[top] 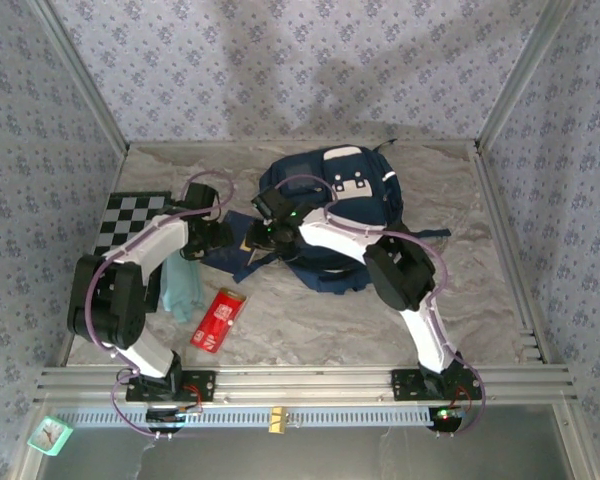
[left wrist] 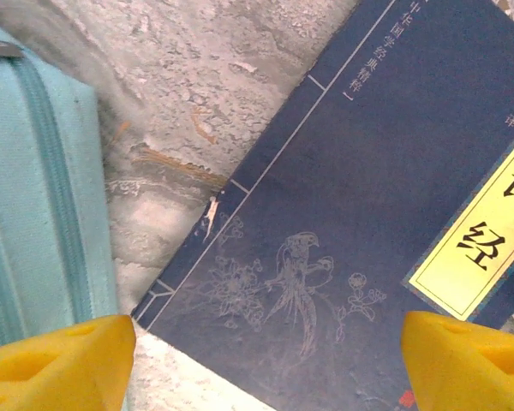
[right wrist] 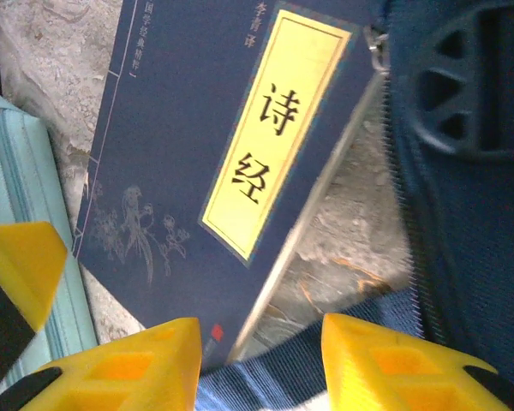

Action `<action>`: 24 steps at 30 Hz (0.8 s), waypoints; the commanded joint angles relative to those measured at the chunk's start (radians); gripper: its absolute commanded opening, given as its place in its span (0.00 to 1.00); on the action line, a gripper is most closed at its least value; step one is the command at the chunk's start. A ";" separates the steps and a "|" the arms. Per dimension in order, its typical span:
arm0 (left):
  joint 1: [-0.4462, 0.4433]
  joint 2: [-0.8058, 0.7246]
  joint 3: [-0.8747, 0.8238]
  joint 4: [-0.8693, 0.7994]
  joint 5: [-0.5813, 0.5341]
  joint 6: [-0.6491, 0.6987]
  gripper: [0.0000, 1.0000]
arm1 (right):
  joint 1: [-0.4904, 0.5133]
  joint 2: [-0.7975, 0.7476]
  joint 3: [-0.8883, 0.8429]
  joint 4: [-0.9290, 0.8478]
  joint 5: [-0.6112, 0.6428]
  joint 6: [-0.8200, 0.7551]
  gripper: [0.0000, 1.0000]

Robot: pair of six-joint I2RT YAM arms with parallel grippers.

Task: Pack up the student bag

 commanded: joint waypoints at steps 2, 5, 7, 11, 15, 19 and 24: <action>0.052 0.062 0.052 0.040 0.070 0.030 0.78 | 0.024 0.060 0.075 -0.075 0.091 0.097 0.43; 0.074 0.105 0.072 0.056 0.120 0.033 0.77 | 0.025 0.078 0.072 -0.073 0.130 0.114 0.43; 0.076 0.128 0.076 0.071 0.132 0.039 0.76 | 0.020 0.095 0.082 -0.071 0.133 0.114 0.43; 0.078 0.160 0.077 0.081 0.164 0.033 0.76 | 0.006 0.134 0.109 -0.067 0.114 0.109 0.45; 0.062 0.161 0.055 0.063 0.222 0.034 0.74 | -0.017 0.177 0.149 -0.061 0.082 0.070 0.44; 0.049 0.115 -0.013 0.050 0.216 0.025 0.72 | -0.042 0.192 0.176 -0.041 0.071 0.026 0.45; -0.007 0.025 -0.104 0.048 0.243 -0.007 0.69 | -0.079 0.224 0.221 -0.059 0.009 -0.035 0.44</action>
